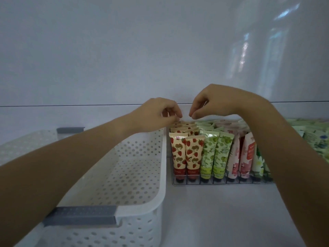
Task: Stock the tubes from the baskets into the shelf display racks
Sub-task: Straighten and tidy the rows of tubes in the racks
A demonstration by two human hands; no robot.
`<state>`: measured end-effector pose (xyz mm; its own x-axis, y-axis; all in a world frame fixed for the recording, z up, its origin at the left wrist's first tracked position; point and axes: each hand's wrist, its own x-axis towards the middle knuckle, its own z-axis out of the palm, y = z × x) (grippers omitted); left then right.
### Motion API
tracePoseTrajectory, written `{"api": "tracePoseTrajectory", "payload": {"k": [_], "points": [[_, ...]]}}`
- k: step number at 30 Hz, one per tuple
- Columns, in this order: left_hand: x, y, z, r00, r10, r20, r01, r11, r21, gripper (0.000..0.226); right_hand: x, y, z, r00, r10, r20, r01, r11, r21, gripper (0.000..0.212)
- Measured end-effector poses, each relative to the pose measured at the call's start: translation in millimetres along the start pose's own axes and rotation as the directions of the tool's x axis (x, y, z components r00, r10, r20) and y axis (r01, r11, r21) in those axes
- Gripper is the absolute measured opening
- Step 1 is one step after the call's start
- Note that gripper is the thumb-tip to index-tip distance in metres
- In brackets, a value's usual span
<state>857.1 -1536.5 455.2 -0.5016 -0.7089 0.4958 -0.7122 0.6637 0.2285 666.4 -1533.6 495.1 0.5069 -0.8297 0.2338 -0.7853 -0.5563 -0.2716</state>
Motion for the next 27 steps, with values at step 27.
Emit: {"api": "tracePoseTrajectory", "payload": {"k": [27], "points": [[-3.0, 1.5, 5.5, 0.981, -0.067, 0.182, 0.058, 0.997, 0.059, 0.015, 3.7, -12.7, 19.2, 0.981, 0.127, 0.147, -0.100, 0.979, -0.178, 0.014]]}}
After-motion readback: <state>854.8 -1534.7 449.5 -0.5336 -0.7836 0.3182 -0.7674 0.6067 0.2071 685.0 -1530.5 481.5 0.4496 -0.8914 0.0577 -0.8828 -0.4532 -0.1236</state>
